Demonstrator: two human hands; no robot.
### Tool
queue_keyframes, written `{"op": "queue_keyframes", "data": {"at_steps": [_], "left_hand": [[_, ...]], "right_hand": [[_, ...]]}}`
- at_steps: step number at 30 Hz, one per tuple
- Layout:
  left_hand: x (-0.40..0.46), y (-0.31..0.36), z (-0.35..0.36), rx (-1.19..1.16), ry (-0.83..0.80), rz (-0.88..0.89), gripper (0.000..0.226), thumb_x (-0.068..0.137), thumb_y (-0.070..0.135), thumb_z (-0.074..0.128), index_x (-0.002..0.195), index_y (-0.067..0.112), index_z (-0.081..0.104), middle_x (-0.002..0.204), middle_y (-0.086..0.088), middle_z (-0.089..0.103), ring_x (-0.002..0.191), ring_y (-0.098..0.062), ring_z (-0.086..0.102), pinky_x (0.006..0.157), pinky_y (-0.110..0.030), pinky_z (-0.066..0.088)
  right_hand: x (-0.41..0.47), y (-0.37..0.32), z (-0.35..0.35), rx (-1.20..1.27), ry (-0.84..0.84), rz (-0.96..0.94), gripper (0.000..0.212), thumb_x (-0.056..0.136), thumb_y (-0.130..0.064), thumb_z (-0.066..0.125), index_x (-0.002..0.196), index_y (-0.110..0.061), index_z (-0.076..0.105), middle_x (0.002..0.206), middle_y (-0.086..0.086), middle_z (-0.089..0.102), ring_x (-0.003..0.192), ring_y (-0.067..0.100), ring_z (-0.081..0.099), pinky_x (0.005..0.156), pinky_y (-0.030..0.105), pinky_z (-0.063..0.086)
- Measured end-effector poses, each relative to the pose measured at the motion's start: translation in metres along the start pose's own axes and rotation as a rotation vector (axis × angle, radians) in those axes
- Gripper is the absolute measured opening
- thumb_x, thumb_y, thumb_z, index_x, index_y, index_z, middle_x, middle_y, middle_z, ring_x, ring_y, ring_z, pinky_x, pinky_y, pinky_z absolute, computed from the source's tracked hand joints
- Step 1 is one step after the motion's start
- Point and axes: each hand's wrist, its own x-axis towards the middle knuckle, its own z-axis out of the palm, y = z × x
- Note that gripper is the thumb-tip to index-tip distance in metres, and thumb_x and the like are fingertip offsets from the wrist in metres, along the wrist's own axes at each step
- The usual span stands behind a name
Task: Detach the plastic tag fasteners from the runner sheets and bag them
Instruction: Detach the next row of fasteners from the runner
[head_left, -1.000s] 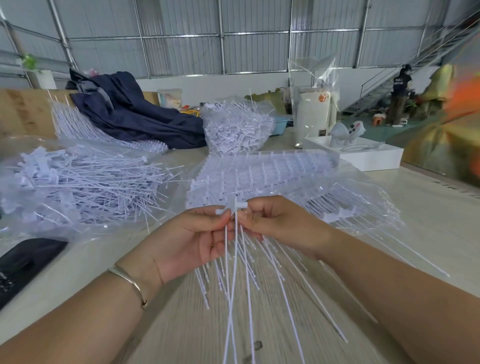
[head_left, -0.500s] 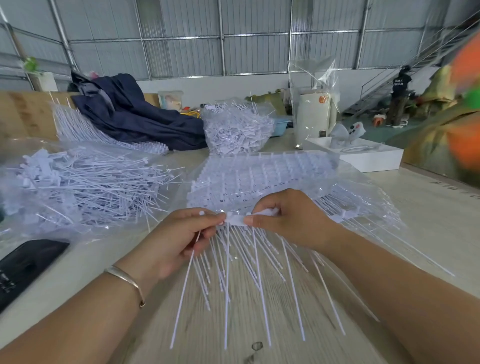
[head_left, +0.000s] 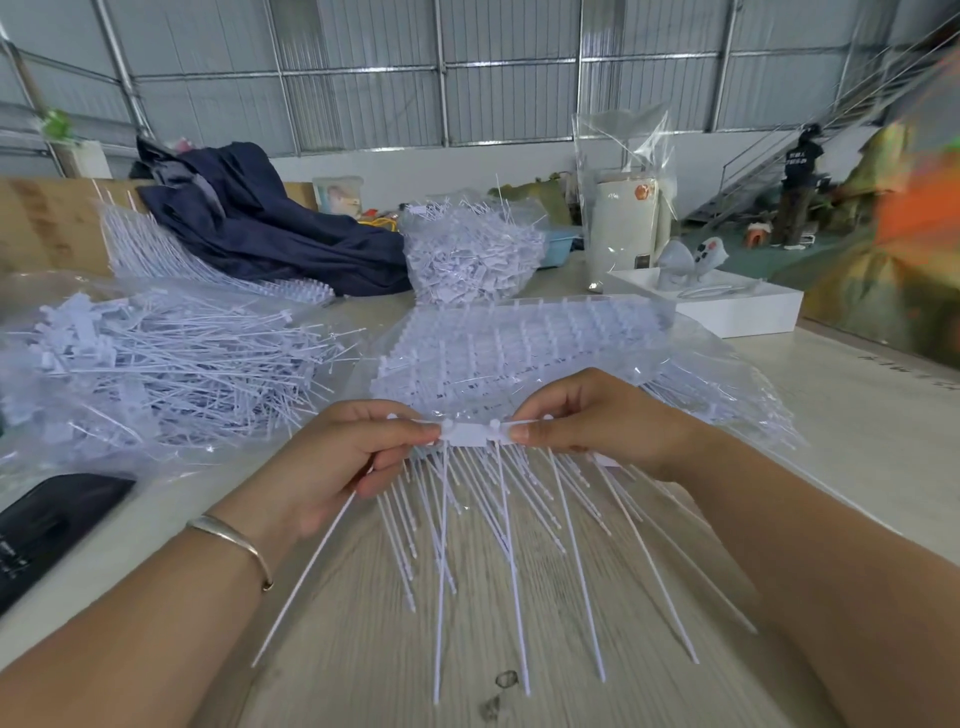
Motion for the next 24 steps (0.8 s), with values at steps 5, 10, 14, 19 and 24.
{"op": "queue_keyframes", "data": {"at_steps": [5, 10, 14, 19, 24], "left_hand": [[0.001, -0.001, -0.001, -0.03, -0.024, -0.039, 0.027, 0.059, 0.02, 0.082, 0.074, 0.005, 0.066, 0.045, 0.001, 0.032, 0.03, -0.009, 0.025, 0.033, -0.013, 0.021], [0.001, 0.001, -0.001, -0.102, -0.06, -0.075, 0.014, 0.063, 0.013, 0.078, 0.068, 0.008, 0.065, 0.043, 0.003, 0.031, 0.028, -0.006, 0.024, 0.032, -0.015, 0.018], [-0.001, 0.004, 0.001, 0.003, -0.053, -0.106, 0.023, 0.058, 0.015, 0.08, 0.074, 0.002, 0.069, 0.044, 0.001, 0.028, 0.03, -0.008, 0.022, 0.031, -0.013, 0.018], [-0.001, 0.007, 0.006, 0.017, -0.095, -0.141, 0.016, 0.055, 0.011, 0.083, 0.065, 0.007, 0.071, 0.043, 0.003, 0.026, 0.03, -0.006, 0.02, 0.03, -0.013, 0.017], [-0.004, 0.004, -0.003, 0.023, -0.143, -0.198, 0.024, 0.056, 0.004, 0.083, 0.07, 0.002, 0.064, 0.04, 0.004, 0.025, 0.028, -0.006, 0.02, 0.032, -0.011, 0.02]], "right_hand": [[-0.003, 0.0, -0.002, 0.033, -0.096, 0.048, 0.018, 0.078, -0.037, 0.076, 0.087, -0.023, 0.079, 0.059, 0.005, 0.041, 0.054, 0.01, 0.037, 0.052, 0.011, 0.035], [-0.001, 0.001, -0.007, 0.074, -0.148, 0.071, 0.033, 0.068, -0.042, 0.077, 0.092, -0.019, 0.079, 0.058, 0.004, 0.041, 0.056, 0.013, 0.036, 0.055, 0.015, 0.034], [0.001, 0.005, -0.007, 0.048, -0.195, 0.111, 0.02, 0.074, -0.034, 0.08, 0.086, -0.018, 0.079, 0.049, -0.006, 0.043, 0.05, 0.009, 0.037, 0.058, 0.014, 0.036], [0.001, 0.002, -0.009, 0.042, -0.255, 0.138, 0.041, 0.067, -0.044, 0.082, 0.091, -0.012, 0.077, 0.061, 0.009, 0.032, 0.062, 0.024, 0.026, 0.062, 0.021, 0.031], [-0.002, 0.004, -0.019, 0.102, -0.19, 0.114, 0.008, 0.068, -0.025, 0.079, 0.072, -0.018, 0.078, 0.054, 0.003, 0.044, 0.053, 0.014, 0.033, 0.05, 0.017, 0.029]]}}
